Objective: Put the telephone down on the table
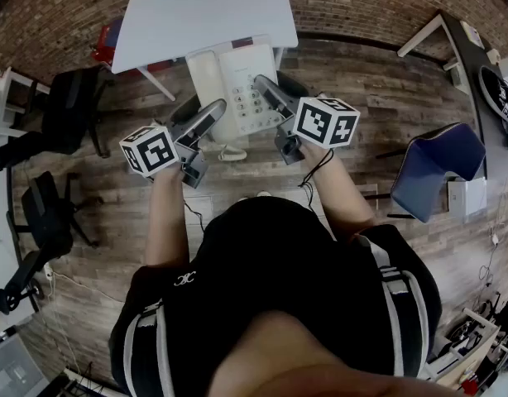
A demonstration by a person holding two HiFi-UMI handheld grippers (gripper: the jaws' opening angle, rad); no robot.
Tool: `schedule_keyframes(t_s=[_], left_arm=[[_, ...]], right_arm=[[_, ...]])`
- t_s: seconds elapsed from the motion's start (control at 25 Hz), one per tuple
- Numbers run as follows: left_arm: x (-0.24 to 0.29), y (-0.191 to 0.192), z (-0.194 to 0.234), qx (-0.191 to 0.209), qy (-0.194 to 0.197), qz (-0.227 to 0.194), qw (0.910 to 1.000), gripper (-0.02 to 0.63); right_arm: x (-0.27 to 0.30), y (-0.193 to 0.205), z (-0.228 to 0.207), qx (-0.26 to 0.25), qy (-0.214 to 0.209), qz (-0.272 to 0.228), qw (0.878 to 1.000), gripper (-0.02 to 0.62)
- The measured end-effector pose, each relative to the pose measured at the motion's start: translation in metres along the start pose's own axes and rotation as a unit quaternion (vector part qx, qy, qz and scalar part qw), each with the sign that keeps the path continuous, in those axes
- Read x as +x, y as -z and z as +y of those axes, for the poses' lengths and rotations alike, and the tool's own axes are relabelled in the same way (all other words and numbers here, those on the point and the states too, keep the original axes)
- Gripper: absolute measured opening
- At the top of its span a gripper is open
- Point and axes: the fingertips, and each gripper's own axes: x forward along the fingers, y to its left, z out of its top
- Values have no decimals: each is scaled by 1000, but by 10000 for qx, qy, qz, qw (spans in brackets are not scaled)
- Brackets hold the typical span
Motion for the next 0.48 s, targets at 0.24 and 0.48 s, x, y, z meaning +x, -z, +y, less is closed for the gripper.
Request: schedule_keyframes(t_s=[0.24,0.48], left_arm=[[-1,0,-6,-2,-139,-23,9999,367],[-8,4,-8,37,-188,-53,9998,367]], right_arm=[[-3,-2,1,78,-78,100,9999,179],[-4,3,7,100,-132,112,9998,186]])
